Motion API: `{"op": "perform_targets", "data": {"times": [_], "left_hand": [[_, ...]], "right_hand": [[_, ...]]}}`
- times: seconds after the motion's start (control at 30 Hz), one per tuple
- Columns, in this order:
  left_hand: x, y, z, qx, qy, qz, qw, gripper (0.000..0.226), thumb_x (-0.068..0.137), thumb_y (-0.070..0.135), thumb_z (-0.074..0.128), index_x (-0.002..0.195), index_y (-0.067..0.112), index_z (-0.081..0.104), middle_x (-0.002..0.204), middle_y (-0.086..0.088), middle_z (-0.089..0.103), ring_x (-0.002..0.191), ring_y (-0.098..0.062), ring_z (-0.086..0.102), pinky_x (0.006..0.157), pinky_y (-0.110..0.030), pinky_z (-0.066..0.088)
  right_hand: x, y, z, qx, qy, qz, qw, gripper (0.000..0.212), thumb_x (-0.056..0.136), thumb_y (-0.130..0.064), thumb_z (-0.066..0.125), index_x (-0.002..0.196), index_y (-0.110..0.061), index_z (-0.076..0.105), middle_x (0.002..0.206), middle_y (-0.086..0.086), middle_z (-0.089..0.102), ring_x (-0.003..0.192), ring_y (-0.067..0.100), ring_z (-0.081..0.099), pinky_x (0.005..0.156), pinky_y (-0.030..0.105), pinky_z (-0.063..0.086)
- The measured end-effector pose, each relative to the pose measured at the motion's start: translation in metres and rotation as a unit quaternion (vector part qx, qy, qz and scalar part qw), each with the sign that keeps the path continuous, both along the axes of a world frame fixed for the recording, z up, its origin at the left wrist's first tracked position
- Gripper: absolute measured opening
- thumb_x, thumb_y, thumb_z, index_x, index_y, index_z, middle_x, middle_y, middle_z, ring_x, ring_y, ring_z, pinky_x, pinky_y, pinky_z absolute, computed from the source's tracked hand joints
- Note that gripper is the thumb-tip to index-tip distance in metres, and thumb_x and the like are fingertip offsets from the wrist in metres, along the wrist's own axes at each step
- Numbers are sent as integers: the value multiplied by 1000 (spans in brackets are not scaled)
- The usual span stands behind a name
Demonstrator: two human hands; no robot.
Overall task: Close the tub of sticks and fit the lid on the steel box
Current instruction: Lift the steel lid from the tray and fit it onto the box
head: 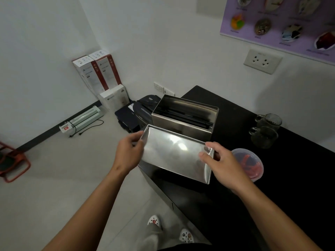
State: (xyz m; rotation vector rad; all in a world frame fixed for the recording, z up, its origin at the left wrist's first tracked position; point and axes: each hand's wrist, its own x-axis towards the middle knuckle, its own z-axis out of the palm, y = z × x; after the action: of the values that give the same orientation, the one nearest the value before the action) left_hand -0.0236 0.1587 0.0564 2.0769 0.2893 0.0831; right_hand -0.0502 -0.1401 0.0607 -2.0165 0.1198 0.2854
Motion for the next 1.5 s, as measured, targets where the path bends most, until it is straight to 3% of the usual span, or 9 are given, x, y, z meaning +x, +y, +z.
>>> {"op": "perform_targets", "data": {"times": [0.17, 0.3, 0.43, 0.57, 0.7, 0.87, 1.03, 1.23, 1.5], "left_hand": [[18, 3, 26, -92, 18, 21, 995, 34, 103, 9, 57, 133, 17, 73, 98, -1, 74, 78, -18, 66, 61, -23, 56], [35, 8, 50, -161, 37, 51, 985, 34, 100, 4, 61, 132, 10, 73, 118, -14, 76, 99, -30, 73, 67, -29, 60], [49, 3, 70, -211, 53, 56, 975, 31, 100, -1, 59, 127, 6, 72, 102, -7, 72, 82, -21, 69, 58, -24, 63], [57, -6, 79, -246, 52, 62, 966, 19, 101, 5, 62, 113, 11, 75, 108, -11, 70, 84, -24, 69, 77, -37, 64], [61, -15, 87, -305, 47, -17, 951, 33, 107, 44, 53, 118, 18, 70, 130, -12, 67, 115, -27, 64, 93, -42, 61], [72, -17, 84, -152, -45, -164, 974, 36, 101, 42, 62, 136, 44, 55, 133, 29, 63, 128, 5, 57, 104, -26, 51], [93, -25, 79, -56, -114, -166, 978, 61, 100, 17, 70, 154, 26, 43, 143, 9, 60, 129, -7, 61, 107, -41, 54], [120, -24, 69, -66, -113, -118, 984, 52, 101, 22, 68, 150, 22, 51, 132, 3, 70, 117, -10, 71, 102, -44, 60], [150, -16, 51, 7, -73, -76, 994, 36, 98, 37, 71, 127, 16, 74, 100, 16, 78, 89, 0, 77, 91, -39, 65]], "right_hand": [[0, -1, 29, -83, -54, 84, 992, 103, 68, -93, 48, 158, -47, 27, 173, -18, -7, 159, 12, 0, 121, 41, 18], [4, -18, 40, -81, -189, 141, 968, 91, 74, -95, 44, 153, -51, 30, 172, -21, -11, 156, 0, -16, 121, 35, 6], [15, -26, 42, -104, -274, 171, 941, 62, 83, -71, 66, 135, -39, 55, 173, -11, 12, 160, 9, -4, 122, 34, 13], [28, -21, 40, -98, -372, 125, 914, 19, 93, -23, 69, 101, -6, 71, 140, 6, 61, 149, -5, 26, 123, 51, 31], [42, -19, 46, -33, -335, 54, 940, 15, 97, -19, 67, 112, -18, 69, 128, -9, 66, 129, -8, 52, 109, 21, 41], [63, -18, 67, 42, -287, -7, 957, 15, 98, -47, 58, 97, -32, 61, 84, -21, 66, 79, -4, 60, 72, 13, 45], [93, -14, 84, 107, -261, -69, 957, 45, 96, -53, 54, 94, -8, 53, 78, 4, 55, 73, 13, 51, 68, 33, 46], [130, -7, 90, 146, -160, -152, 964, 45, 91, -34, 68, 128, -33, 44, 109, -4, 74, 97, 18, 75, 93, 51, 59], [156, 0, 76, 94, -172, -116, 974, 51, 98, -12, 65, 147, -11, 54, 130, -3, 69, 112, 1, 68, 103, 25, 53]]}}
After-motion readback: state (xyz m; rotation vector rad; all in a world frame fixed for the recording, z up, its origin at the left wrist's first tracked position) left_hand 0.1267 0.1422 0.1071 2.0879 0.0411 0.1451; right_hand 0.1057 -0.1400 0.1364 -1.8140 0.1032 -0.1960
